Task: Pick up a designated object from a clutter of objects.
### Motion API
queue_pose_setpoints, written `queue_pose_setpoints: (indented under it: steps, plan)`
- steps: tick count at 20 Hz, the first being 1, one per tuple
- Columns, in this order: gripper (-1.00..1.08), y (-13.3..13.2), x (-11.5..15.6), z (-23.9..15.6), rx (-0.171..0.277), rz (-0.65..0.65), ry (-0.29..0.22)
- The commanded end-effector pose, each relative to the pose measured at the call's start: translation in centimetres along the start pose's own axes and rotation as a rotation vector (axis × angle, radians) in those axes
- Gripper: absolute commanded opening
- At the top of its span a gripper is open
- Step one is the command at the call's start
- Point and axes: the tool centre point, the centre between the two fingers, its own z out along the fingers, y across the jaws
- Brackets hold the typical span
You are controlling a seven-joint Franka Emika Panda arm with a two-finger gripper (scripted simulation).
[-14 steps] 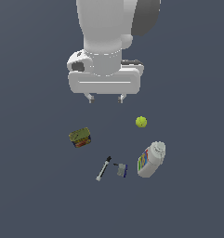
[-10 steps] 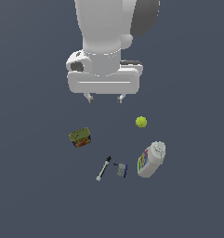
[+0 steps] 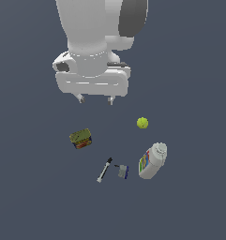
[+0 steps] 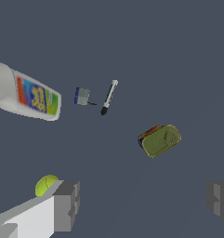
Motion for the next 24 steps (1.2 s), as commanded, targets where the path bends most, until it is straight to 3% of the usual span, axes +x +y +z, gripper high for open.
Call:
queue_pose_setpoints:
  steps: [1, 13, 24]
  plan:
    - [1.00, -0.1, 0.0, -0.1, 0.000, -0.005, 0.000]
    - [1.00, 0.8, 0.5, 2.2, 0.006, 0.098, -0.003]
    - [1.00, 3.8, 1.1, 8.8, 0.014, 0.400, -0.011]
